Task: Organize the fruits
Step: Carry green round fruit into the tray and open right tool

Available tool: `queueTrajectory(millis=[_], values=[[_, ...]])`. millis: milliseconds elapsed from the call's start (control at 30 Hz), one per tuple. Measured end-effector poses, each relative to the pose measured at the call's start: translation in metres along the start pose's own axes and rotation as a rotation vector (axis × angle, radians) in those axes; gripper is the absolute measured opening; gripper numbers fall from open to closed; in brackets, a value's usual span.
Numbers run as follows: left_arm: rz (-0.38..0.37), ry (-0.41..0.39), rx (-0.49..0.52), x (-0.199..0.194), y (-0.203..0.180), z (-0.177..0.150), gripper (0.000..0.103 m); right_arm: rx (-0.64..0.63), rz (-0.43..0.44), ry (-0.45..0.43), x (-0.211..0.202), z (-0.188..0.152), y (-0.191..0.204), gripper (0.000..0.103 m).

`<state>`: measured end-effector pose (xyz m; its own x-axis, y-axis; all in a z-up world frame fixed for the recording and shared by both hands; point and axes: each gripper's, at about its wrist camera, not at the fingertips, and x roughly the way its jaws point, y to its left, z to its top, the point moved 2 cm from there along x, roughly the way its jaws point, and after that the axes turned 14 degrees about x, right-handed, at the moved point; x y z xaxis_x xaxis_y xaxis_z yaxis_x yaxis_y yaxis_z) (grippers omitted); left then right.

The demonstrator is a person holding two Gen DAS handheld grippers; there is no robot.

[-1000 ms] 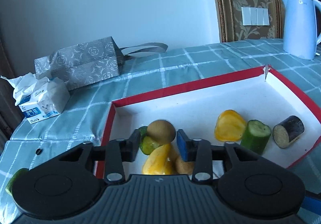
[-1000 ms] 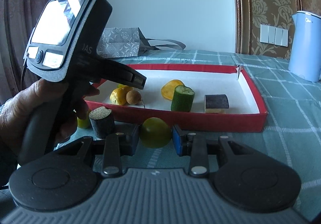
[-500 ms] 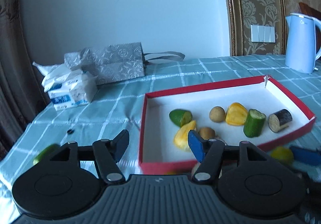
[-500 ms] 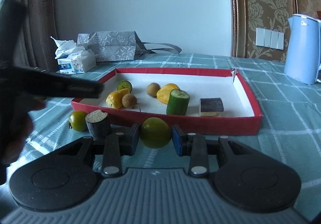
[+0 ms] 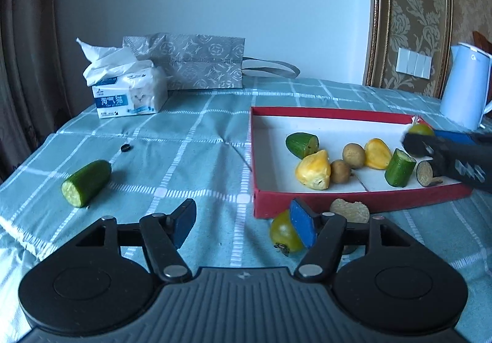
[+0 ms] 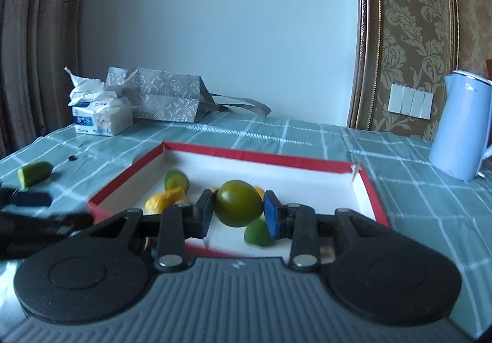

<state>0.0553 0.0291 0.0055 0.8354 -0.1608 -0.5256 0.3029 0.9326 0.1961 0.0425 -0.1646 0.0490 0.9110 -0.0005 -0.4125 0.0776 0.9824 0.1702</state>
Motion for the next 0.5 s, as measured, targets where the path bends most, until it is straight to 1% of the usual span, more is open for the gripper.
queueTrajectory(millis=[67,133,200,300,333,367,400,500], values=[[0.004,-0.001,-0.005,0.000,0.003,-0.002,0.068,0.003,-0.017,0.008,0.014,0.008,0.002,0.033],[0.001,-0.002,-0.011,0.000,0.006,-0.003,0.068,0.003,-0.045,0.036,0.033,0.014,0.003,0.033],[-0.004,-0.003,-0.013,-0.001,0.007,-0.003,0.068,0.004,-0.063,0.080,0.053,0.014,0.001,0.033],[-0.003,-0.007,-0.007,-0.001,0.008,-0.004,0.068,0.012,-0.085,0.117,0.071,0.009,-0.002,0.033],[-0.005,-0.009,-0.005,-0.002,0.008,-0.005,0.068,0.014,-0.088,0.118,0.072,0.007,-0.003,0.033],[-0.006,-0.010,-0.004,-0.002,0.008,-0.005,0.068,0.019,-0.088,0.112,0.071,0.006,-0.004,0.039],[-0.005,-0.010,-0.003,-0.002,0.008,-0.005,0.068,0.026,-0.092,0.108,0.070,0.005,-0.006,0.041],[-0.008,-0.009,-0.005,-0.002,0.008,-0.005,0.068,0.039,-0.089,0.085,0.060,0.005,-0.010,0.042]])
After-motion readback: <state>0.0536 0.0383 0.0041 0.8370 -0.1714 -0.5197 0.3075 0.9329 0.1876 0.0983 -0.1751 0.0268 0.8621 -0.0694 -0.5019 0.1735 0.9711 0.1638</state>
